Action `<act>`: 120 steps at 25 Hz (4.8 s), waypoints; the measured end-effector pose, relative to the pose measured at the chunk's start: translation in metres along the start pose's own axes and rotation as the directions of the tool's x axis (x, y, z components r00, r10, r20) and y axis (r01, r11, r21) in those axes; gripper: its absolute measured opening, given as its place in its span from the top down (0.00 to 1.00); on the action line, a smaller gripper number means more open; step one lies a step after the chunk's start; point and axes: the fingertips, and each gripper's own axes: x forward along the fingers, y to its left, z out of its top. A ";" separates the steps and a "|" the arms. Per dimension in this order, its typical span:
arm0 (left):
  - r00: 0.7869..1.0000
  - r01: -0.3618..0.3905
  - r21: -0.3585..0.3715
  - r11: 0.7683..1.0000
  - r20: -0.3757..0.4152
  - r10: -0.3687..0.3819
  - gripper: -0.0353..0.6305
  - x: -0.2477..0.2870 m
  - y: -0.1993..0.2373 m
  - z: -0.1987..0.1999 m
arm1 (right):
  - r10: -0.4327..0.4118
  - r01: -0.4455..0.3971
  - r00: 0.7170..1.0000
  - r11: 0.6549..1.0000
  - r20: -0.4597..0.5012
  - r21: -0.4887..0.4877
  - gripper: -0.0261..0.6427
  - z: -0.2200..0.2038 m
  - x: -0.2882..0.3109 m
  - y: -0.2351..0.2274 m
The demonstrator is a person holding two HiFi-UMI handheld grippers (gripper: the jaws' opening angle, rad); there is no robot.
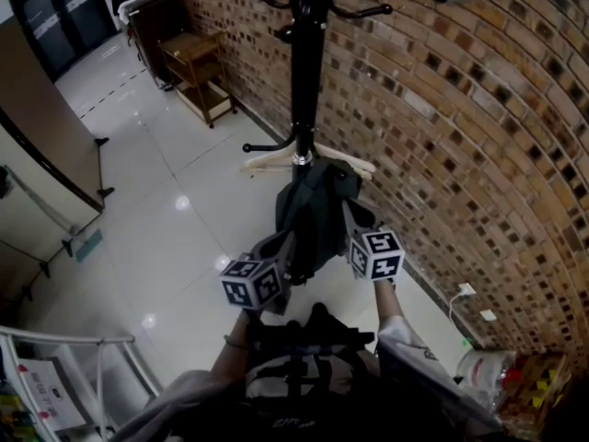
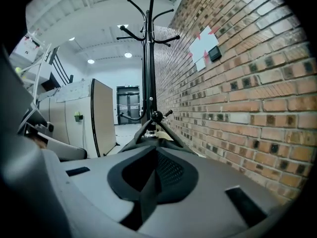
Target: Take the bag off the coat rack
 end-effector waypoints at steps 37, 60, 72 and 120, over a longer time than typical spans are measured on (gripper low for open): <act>0.955 -0.252 -0.094 0.963 0.138 0.264 0.94 0.034 0.061 0.045 | 0.190 -0.209 0.978 0.871 -0.086 -0.445 0.93 0.040 0.113 -0.003; 0.950 -0.249 -0.117 0.961 0.163 0.266 0.94 0.012 0.068 0.048 | 0.100 -0.120 0.992 0.913 -0.070 -0.389 0.94 0.060 0.064 -0.015; 0.967 -0.181 -0.131 0.975 0.157 0.201 0.94 0.023 0.062 0.049 | 0.064 -0.083 0.995 0.942 -0.071 -0.325 0.94 0.062 0.018 -0.009; 0.994 -0.068 -0.053 0.996 0.079 0.072 0.94 0.015 0.017 0.024 | -0.043 0.026 0.982 0.995 -0.185 -0.094 0.94 -0.043 -0.048 0.015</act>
